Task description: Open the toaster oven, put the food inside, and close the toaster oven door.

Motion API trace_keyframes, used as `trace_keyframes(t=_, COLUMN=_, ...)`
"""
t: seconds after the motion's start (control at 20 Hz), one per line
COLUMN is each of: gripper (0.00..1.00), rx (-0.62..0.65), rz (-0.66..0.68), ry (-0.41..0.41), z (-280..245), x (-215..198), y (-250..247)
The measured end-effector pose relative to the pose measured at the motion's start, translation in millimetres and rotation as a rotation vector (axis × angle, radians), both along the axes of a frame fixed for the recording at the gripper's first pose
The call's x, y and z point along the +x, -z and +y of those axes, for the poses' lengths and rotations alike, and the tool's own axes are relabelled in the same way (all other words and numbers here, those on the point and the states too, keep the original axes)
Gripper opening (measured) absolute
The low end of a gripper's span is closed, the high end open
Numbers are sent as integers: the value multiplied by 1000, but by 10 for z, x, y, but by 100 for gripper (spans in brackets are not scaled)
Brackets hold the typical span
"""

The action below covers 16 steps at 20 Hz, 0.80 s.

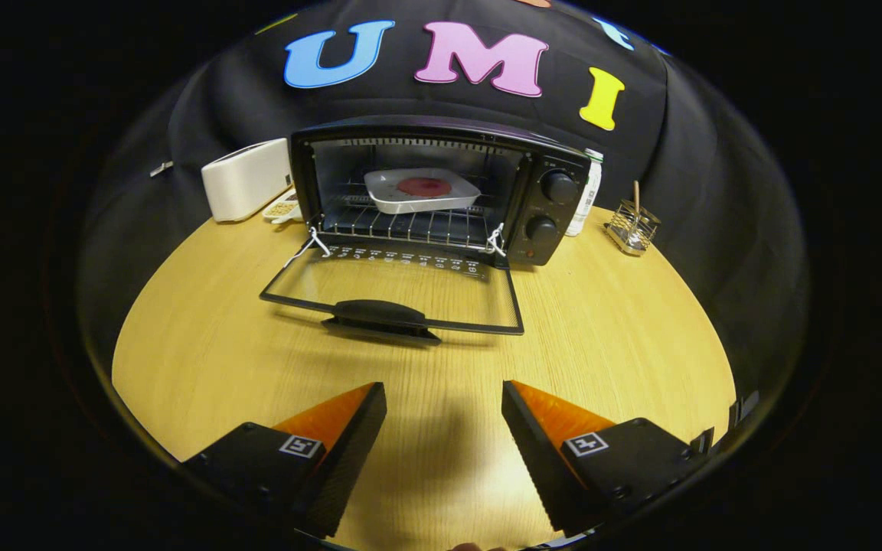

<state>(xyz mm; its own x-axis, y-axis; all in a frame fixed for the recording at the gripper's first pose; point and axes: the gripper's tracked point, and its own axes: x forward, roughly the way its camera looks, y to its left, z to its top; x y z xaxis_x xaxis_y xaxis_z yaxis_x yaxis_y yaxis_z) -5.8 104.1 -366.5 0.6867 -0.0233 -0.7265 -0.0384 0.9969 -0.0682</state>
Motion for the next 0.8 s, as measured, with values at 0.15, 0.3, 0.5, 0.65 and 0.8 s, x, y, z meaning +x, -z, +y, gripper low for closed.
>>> trace_keyframes(t=0.15, gripper=99, rx=15, rz=33, ry=82, z=-110, x=65, y=121)
trace_keyframes(t=0.3, gripper=99, rx=90, rz=92, ry=155, z=-67, x=156, y=282)
trace_keyframes(t=0.5, gripper=99, rx=94, rz=131, ry=132, z=90, x=203, y=427)
trace_keyframes(t=0.65, gripper=99, rx=112, rz=153, ry=145, z=220, x=256, y=510)
trace_keyframes(t=0.8, gripper=99, rx=110, rz=138, ry=162, z=267, x=413, y=544)
